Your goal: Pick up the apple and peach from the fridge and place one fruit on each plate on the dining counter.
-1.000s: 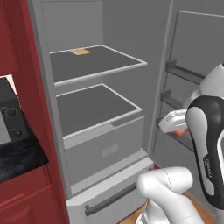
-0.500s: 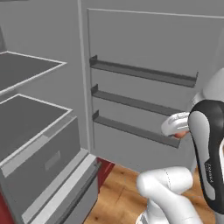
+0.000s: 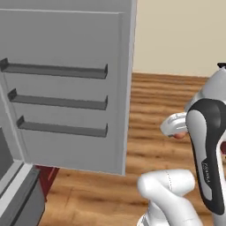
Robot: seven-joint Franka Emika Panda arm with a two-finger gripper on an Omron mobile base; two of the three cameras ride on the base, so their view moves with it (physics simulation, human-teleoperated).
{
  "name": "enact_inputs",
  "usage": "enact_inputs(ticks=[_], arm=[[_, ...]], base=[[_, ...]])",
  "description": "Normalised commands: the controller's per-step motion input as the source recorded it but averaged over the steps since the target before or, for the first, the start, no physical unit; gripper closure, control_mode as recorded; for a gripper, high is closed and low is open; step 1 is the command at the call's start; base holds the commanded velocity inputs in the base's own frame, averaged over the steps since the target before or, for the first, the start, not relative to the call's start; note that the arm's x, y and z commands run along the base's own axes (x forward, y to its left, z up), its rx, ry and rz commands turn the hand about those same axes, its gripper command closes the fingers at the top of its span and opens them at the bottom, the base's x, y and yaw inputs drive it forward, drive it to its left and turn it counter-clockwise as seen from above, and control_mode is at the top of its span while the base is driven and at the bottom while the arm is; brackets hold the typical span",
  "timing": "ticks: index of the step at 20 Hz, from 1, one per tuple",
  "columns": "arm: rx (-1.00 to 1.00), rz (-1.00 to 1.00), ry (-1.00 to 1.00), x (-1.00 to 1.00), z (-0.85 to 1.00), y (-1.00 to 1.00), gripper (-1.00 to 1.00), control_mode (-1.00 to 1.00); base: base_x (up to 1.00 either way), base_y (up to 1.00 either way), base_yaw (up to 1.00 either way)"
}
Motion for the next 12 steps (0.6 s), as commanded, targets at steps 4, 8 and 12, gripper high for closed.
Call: enact_inputs(ticks=[4,8,12], arm=[[0.0,0.0,0.0,0.0,0.0,0.0,1.0,1.0],[0.0,0.0,0.0,0.0,0.0,0.0,1.0,1.0],[0.0,0.0,0.0,0.0,0.0,0.0,1.0,1.0]], base=[[0.0,-1.0,-0.6],[0.14,-1.0,-0.53],[0.96,-0.52,-0.22]])
